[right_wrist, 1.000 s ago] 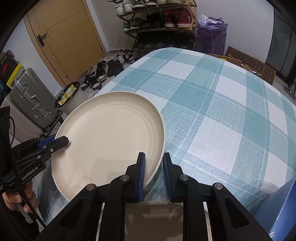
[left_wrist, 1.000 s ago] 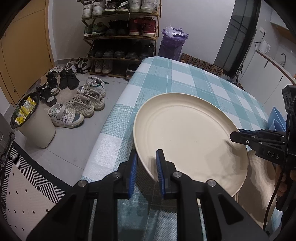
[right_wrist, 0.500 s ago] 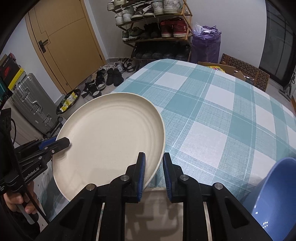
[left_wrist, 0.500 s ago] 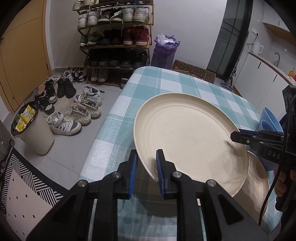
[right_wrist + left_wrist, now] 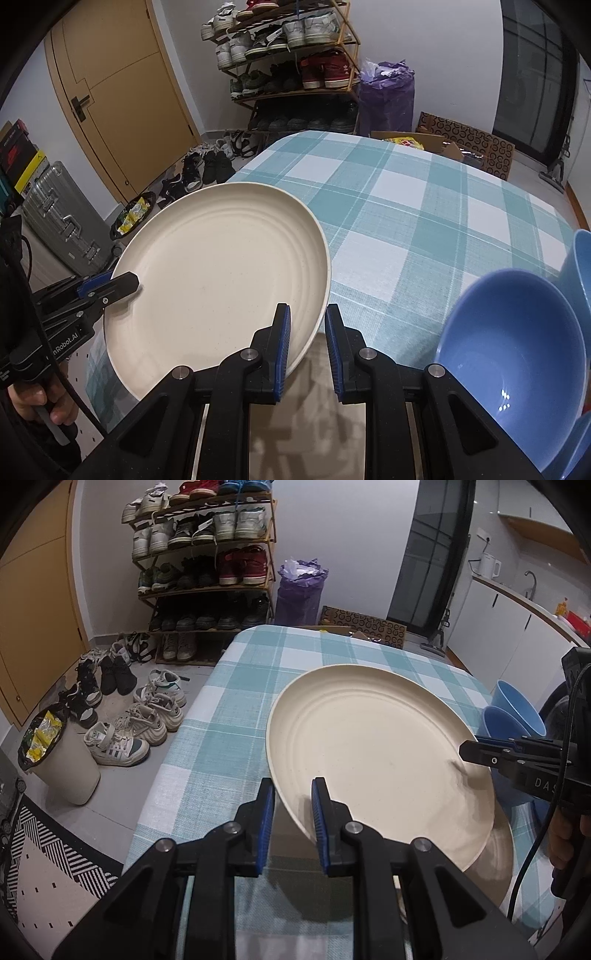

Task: Organize plates and bowls
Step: 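Lift the cream plate with both grippers and carry it toward the stacked plates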

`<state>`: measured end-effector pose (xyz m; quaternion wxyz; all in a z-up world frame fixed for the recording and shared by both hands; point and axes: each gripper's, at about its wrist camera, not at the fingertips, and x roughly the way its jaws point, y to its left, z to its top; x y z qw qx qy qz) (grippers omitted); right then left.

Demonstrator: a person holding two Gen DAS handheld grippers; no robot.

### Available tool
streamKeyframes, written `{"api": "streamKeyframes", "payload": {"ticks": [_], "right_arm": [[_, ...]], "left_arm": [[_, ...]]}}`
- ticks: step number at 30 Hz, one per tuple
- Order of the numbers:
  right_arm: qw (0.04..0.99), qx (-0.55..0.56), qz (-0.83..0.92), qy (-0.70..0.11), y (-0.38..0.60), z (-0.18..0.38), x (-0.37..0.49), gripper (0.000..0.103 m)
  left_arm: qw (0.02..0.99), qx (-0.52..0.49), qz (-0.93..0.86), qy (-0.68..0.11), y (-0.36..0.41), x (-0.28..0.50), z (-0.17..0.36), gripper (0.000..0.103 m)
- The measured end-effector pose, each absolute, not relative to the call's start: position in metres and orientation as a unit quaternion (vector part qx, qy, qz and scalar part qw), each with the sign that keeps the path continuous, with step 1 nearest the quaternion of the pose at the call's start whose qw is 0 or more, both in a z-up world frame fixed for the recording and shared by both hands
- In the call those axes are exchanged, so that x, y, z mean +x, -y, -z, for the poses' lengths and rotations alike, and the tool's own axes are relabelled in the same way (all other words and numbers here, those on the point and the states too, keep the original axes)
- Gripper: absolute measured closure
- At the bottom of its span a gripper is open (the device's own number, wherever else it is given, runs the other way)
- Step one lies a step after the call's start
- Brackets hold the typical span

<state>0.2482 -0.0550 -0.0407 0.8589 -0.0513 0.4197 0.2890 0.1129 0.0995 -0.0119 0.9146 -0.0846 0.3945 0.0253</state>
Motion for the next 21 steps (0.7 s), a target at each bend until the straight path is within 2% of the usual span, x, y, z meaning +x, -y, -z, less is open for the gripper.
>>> {"api": "streamKeyframes", "payload": {"ticks": [21], "right_arm": [[0.875,-0.035,-0.242,-0.418,0.121,0.041,0.195,0.083]], "left_arm": [[0.917,-0.053,0.025,-0.394,-0.044,0.092,0.012,0.084]]}}
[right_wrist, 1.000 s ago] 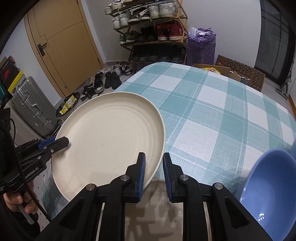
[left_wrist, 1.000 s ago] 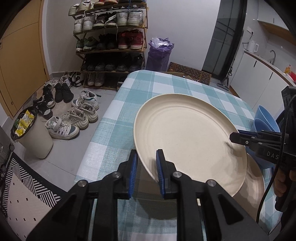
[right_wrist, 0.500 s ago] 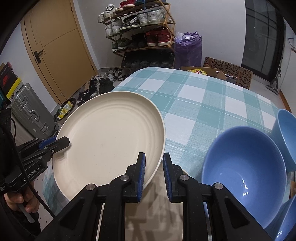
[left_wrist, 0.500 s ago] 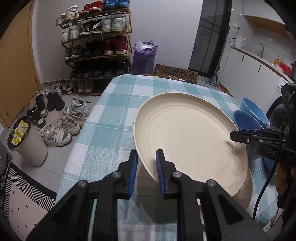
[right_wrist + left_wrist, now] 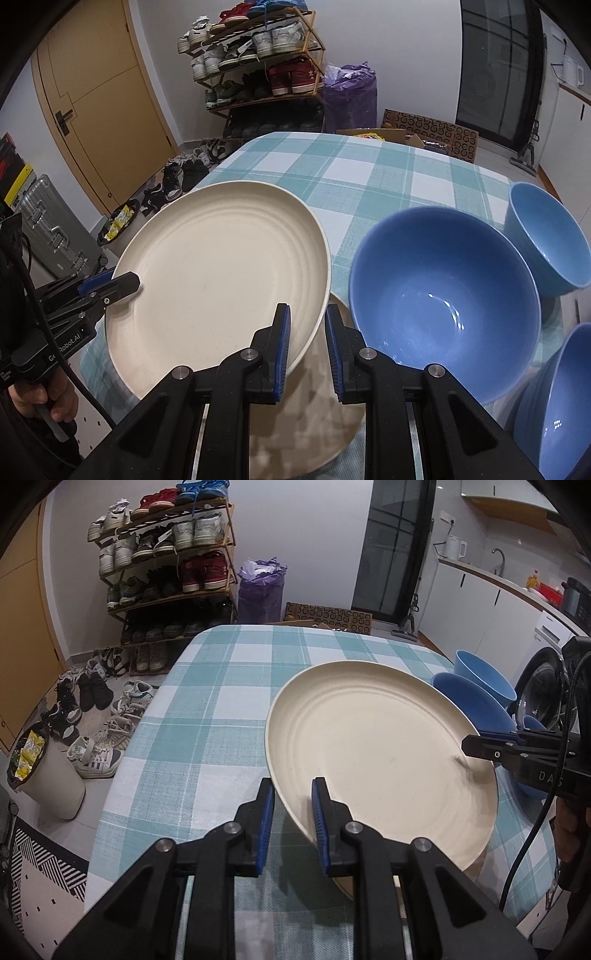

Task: Organize plates and bowls
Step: 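Lift the cream plate with both grippers and carry it toward the stacked plates, then lower the held cream plate onto the stacked cream plates with both grippers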

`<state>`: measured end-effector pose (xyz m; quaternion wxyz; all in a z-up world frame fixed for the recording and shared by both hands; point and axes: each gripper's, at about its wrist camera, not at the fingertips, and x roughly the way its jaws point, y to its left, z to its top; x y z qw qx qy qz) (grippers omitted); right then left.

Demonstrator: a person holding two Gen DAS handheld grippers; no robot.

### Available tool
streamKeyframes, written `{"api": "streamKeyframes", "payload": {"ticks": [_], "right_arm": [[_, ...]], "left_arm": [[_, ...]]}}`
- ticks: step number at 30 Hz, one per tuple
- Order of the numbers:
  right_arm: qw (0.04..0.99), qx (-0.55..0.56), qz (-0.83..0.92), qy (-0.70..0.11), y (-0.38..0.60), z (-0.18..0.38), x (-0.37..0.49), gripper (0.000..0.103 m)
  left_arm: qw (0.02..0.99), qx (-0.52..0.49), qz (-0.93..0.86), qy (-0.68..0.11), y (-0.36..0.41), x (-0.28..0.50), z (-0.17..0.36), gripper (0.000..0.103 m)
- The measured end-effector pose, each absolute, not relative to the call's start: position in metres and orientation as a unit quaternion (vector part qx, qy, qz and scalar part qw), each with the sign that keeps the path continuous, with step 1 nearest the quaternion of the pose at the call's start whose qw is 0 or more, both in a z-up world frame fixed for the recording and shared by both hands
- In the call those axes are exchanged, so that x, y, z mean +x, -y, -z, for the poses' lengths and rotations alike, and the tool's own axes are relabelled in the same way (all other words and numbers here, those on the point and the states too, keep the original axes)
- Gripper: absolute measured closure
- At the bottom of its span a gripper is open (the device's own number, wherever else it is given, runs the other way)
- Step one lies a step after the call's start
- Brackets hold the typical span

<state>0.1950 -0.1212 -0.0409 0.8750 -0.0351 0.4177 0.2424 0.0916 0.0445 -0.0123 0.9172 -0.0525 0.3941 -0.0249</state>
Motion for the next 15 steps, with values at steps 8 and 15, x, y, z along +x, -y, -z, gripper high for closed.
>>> {"api": "streamKeyframes", "payload": {"ticks": [8,15], "right_arm": [[0.875,-0.03,-0.233,-0.423,0.136,0.051,0.179,0.083],[0.873,-0.029,-0.235,-0.427,0.137,0.061,0.17,0.083]], "left_arm": [[0.914,-0.047,0.034,-0.4,-0.034,0.084,0.022,0.084],[0.912,-0.043,0.032,-0.406,-0.032,0.077,0.029,0.084]]}}
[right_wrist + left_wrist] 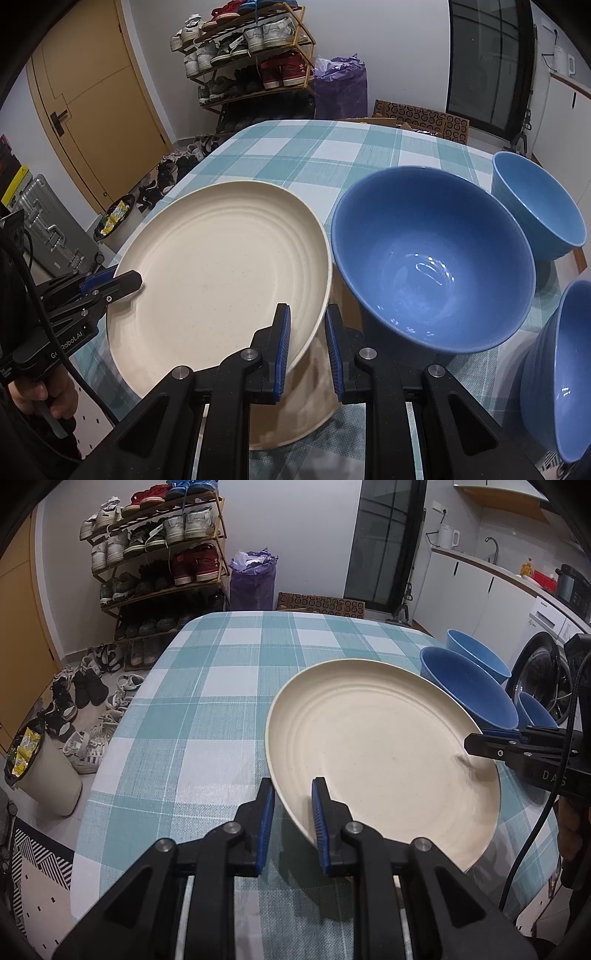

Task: Organize plates and bowls
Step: 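Lower the held cream plate onto the stacked cream plates with both grippers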

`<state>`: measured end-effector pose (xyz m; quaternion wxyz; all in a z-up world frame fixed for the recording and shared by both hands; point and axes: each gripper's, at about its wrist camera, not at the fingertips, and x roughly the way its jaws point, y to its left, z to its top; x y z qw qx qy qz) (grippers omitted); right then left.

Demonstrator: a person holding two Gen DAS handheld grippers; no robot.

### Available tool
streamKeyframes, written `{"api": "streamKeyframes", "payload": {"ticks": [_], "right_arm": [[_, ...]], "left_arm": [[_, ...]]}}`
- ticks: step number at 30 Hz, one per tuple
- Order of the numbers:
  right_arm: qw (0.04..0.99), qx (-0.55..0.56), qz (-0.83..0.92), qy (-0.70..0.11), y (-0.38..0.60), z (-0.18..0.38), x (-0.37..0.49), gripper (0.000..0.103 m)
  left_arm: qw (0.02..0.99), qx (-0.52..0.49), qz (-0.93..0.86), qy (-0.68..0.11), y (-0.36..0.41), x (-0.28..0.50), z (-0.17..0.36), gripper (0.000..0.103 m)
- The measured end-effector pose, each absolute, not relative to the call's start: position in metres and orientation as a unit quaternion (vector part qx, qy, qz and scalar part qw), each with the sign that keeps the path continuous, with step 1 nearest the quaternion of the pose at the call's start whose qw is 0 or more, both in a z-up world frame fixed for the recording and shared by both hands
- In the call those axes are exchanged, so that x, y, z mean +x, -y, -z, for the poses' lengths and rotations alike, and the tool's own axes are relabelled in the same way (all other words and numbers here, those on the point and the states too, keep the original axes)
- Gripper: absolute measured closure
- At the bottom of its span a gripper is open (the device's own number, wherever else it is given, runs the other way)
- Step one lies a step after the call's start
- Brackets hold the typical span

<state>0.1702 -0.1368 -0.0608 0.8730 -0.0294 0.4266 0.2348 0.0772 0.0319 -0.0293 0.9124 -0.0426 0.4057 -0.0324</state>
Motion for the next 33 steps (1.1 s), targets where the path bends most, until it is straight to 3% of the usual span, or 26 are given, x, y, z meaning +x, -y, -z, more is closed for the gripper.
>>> {"api": "streamKeyframes", "payload": {"ticks": [33], "right_arm": [[0.879,-0.064,-0.194,-0.43,0.143,0.089,0.153,0.083]], "left_arm": [[0.901,-0.012,0.037,-0.432,-0.008,0.082,0.058,0.084]]}}
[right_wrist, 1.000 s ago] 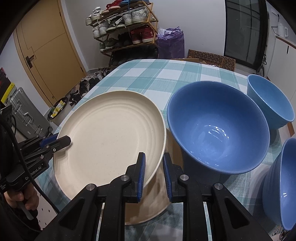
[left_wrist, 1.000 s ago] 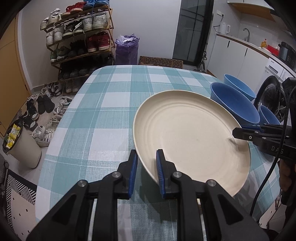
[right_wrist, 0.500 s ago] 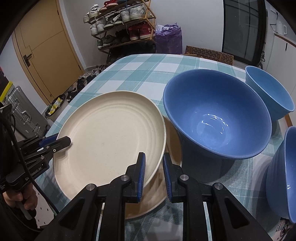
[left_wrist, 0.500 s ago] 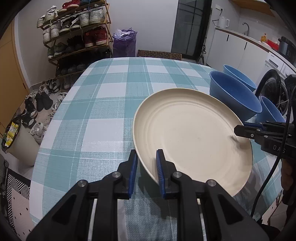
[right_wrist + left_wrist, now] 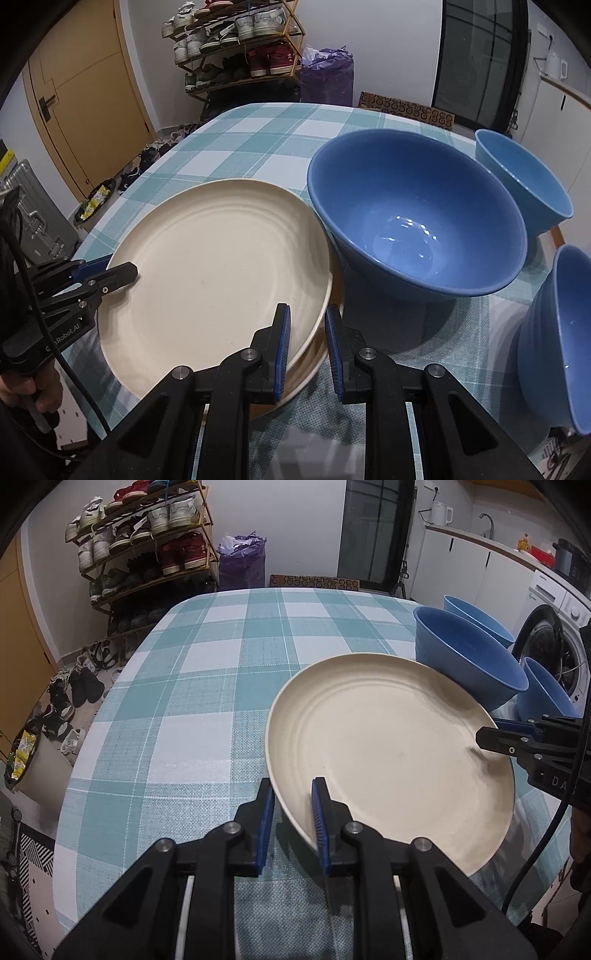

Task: Organize plates and bowls
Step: 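Lower the held cream plate onto the stacked cream plates with both grippers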

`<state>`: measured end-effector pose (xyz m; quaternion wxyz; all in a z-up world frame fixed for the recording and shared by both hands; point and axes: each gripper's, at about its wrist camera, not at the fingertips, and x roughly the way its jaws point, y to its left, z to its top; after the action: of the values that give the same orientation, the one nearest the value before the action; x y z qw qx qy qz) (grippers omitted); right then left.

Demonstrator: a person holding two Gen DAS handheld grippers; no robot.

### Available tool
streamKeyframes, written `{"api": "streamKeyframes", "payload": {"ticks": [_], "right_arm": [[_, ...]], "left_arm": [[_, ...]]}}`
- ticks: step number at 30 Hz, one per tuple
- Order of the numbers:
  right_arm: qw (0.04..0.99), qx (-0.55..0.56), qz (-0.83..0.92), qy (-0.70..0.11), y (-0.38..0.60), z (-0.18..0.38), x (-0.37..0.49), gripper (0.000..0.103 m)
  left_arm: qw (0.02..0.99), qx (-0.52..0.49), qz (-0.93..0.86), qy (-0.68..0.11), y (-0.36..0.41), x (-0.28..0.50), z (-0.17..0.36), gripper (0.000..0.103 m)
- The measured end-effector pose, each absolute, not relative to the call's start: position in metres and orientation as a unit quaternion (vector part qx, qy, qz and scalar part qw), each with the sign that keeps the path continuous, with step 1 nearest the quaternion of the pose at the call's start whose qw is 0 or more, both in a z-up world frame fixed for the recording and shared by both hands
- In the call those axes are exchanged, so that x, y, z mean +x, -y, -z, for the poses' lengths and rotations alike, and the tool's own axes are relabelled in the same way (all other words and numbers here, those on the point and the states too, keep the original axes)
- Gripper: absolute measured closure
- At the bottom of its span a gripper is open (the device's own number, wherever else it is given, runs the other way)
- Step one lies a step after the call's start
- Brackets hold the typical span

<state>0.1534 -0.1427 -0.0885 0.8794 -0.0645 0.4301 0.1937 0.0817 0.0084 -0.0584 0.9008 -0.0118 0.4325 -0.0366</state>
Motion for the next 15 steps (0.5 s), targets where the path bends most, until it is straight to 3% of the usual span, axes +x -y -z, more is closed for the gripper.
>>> {"api": "streamKeyframes", "payload": {"ticks": [15], "right_arm": [[0.885,-0.103,-0.173,-0.42,0.138,0.0921,0.1473,0.083]], "left_arm": [[0.901,0.017,0.031,-0.433,0.0023,0.0805,0.0637,0.084]]}}
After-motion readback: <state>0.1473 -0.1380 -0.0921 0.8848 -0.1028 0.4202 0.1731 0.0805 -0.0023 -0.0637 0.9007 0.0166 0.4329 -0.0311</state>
